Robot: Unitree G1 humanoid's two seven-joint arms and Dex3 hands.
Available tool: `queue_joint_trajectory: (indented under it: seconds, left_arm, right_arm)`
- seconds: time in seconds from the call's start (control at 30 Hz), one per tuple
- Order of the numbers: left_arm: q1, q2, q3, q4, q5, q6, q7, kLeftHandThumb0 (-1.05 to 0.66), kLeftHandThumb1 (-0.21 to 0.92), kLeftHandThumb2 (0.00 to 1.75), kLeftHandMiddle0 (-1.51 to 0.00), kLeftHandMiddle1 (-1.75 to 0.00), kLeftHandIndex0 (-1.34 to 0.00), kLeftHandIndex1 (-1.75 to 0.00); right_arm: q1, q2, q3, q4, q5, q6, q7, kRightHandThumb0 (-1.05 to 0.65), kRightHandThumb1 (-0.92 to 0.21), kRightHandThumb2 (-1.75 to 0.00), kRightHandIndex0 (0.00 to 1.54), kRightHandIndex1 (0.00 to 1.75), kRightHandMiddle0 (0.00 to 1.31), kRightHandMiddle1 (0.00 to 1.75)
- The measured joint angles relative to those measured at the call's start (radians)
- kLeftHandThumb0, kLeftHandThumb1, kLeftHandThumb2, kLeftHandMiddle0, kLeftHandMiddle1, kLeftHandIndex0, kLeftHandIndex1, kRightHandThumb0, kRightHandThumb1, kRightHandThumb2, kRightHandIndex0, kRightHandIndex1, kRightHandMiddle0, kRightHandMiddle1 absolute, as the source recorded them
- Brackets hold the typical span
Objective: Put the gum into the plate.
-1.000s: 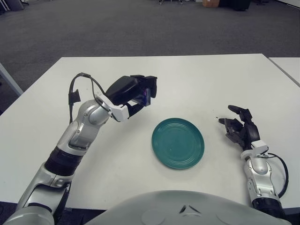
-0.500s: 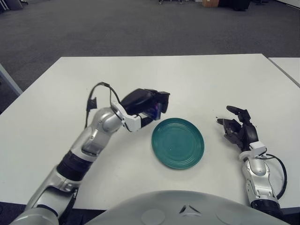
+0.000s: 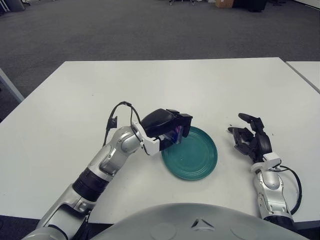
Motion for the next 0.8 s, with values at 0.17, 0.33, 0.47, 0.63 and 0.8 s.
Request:
queue_joint_trajectory:
  seconds: [0.17, 0.33, 0.47, 0.63, 0.8]
  left_arm:
    - [-0.008, -0.017, -0.023, 0.02, 0.04, -0.015, 0.002, 0.0, 0.06, 1.59, -0.83, -1.66, -0.59, -1.75]
    - [-0.016, -0.027, -0.036, 0.03, 0.073, -0.034, 0.006, 0.0, 0.02, 1.63, -0.85, -1.67, -0.62, -1.75]
    - [-0.016, -0.026, -0.04, 0.037, 0.089, -0.037, 0.006, -0.01, 0.13, 1.52, -0.67, -1.73, -0.6, -1.73]
    - [-0.016, -0.019, -0.044, 0.04, 0.089, -0.039, -0.003, -0.63, 0.62, 0.66, -0.56, -1.74, -0.18, -1.74]
    - [-0.016, -0.015, -0.058, 0.067, 0.089, -0.066, -0.01, -0.98, 0.87, 0.25, -0.11, -1.26, -0.03, -1.09]
  right_arm:
    - [0.0, 0.01, 0.008, -0.008, -0.008, 0.006, -0.01, -0.37, -0.64, -0.9, 0.58, 0.86, 0.04, 1.02]
    - [0.0, 0.015, 0.016, -0.015, -0.01, 0.012, -0.011, -0.38, -0.64, -0.9, 0.57, 0.87, 0.05, 1.01]
    - [0.0, 0.019, 0.019, -0.016, -0.01, 0.013, -0.01, -0.39, -0.64, -0.89, 0.54, 0.85, 0.05, 1.01]
    - [0.0, 0.023, 0.022, -0.016, -0.009, 0.012, -0.006, -0.42, -0.69, -0.86, 0.52, 0.77, 0.06, 1.01]
    - [-0.002, 0.025, 0.025, -0.016, -0.01, 0.012, -0.006, -0.45, -0.76, -0.79, 0.5, 0.68, 0.05, 0.99]
